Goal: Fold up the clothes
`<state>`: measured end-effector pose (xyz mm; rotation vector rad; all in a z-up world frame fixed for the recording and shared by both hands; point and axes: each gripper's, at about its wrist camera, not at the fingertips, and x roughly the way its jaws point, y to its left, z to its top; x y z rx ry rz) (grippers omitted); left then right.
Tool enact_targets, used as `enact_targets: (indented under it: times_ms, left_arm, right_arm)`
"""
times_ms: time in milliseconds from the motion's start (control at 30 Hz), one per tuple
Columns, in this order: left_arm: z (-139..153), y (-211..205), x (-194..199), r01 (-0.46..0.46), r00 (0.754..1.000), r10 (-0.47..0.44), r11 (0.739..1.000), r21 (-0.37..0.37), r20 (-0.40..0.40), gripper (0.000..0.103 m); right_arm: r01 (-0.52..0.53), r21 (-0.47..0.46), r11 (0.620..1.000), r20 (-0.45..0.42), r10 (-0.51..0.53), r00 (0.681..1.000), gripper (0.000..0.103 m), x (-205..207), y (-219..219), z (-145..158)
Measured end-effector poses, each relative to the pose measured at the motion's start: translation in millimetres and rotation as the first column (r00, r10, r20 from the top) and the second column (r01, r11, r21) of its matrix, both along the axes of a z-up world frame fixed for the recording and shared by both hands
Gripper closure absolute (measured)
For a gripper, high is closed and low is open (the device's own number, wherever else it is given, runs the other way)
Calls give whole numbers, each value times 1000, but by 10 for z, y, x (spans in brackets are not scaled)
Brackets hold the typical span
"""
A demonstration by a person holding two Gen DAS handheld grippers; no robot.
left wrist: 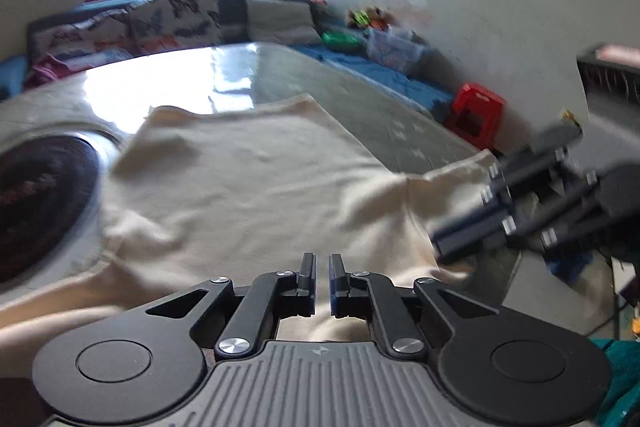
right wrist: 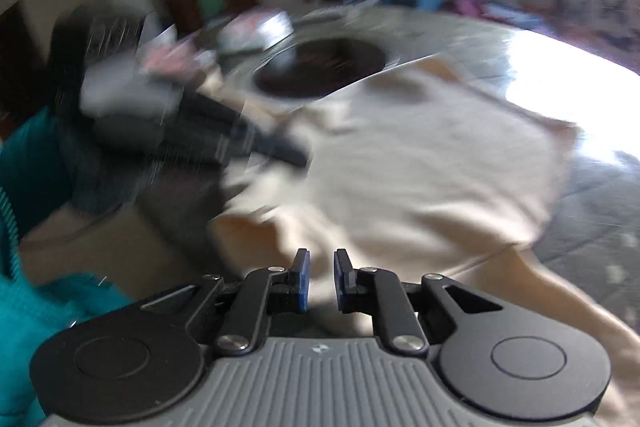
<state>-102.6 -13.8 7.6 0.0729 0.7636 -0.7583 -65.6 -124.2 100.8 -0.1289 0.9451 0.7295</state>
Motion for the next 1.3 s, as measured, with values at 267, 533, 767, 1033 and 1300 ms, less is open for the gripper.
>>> enact_targets:
  times_ms: [267, 533, 767, 1033, 1300]
  left_arm:
    - [-101, -126, -71, 108, 993, -108, 994, -4, -45, 95]
    - [168, 130, 591, -191, 981, 189, 981, 43, 50, 84]
    - [142, 111, 1404, -371, 917, 330, 912, 175, 226, 56]
    - [-94, 95, 1921, -359, 931, 338, 916, 181, 134, 63]
    - [84, -146, 1295, -176, 967, 148, 976, 126, 208, 97]
  right_arm:
    - [166, -34, 986, 50, -164, 985, 82, 234, -275, -69]
    - [251, -1, 968, 82, -250, 965, 81, 587, -393, -79]
    - [256, 8, 967, 60, -256, 965, 80, 755, -383, -167]
    - [237, -4, 971, 65, -237, 969, 76, 818, -335, -216]
    - [224, -11, 975, 74, -223, 972, 75, 818, -322, -215]
